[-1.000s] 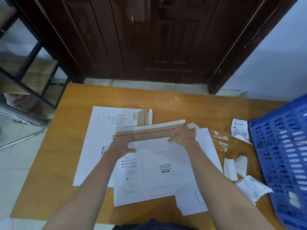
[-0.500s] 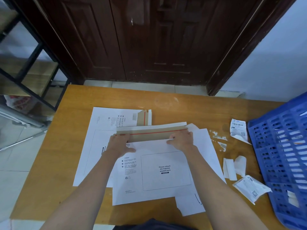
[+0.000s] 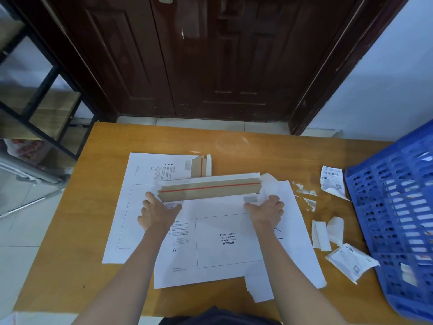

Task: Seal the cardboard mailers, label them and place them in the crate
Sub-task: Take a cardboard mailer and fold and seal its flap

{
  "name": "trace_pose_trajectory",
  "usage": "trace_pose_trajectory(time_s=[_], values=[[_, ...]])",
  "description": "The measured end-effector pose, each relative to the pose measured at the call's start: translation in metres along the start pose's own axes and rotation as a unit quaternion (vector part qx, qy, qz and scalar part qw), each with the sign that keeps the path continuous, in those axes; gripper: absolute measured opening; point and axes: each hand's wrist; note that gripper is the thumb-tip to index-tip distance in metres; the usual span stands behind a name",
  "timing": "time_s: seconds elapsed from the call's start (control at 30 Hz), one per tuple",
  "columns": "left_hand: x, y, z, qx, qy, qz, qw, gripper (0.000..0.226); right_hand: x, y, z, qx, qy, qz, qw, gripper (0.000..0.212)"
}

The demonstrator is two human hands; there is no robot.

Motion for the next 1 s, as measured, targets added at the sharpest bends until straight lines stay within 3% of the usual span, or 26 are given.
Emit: trace_pose_trajectory(time_s=[0.1,0.2,0.4,0.5,0.57,0.67,0.83,0.93,1.0], values=[[-0.006,-0.005,-0.001,-0.045,-0.020,-0.006,0.999,0.078,0.004,-0.003,0.003,-0.010,-0.043,0.021,0.999,0.074],[-0.005,-0.014,-0.002,-0.154,0.008,-0.030,0.988,0.065,0.002,-0.009,0.011,-0.029,-0.090,0.015,0.995,0.069],[-0.006,-0.020,-0.007,-0.309,0.202,-0.010,0.929,0.025,-0.006,-0.022,0.013,-0.096,-0.075,-0.028,0.992,0.066],[-0.003,-0.018,-0.013,-0.314,0.193,-0.006,0.930,0.023,-0.010,0.001,0.009,-0.096,-0.099,0.096,0.986,0.062],[-0.002,-0.017,-0.014,-0.314,0.197,0.002,0.929,0.023,-0.014,0.029,0.000,-0.044,-0.051,0.233,0.970,0.057],[0.000,-0.016,-0.014,-0.320,0.222,0.012,0.921,0.024,-0.019,0.075,-0.013,0.020,0.102,0.354,0.929,0.062],[0.001,-0.010,-0.013,-0.334,0.248,0.009,0.909,0.022,-0.022,0.115,-0.033,-0.011,0.254,0.324,0.911,0.089],[0.001,-0.009,-0.013,-0.338,0.256,-0.001,0.906,0.021,-0.019,0.111,-0.041,-0.030,0.268,0.313,0.911,0.082],[0.001,-0.009,-0.013,-0.344,0.258,0.000,0.903,0.021,-0.020,0.105,-0.042,-0.006,0.238,0.325,0.915,0.068]])
Point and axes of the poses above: each hand's wrist, its own x-axis towards the middle knuckle, its own z-axis out of the back of the hand, y = z × x, and after that the axes turned 14 degrees about z, right-handed
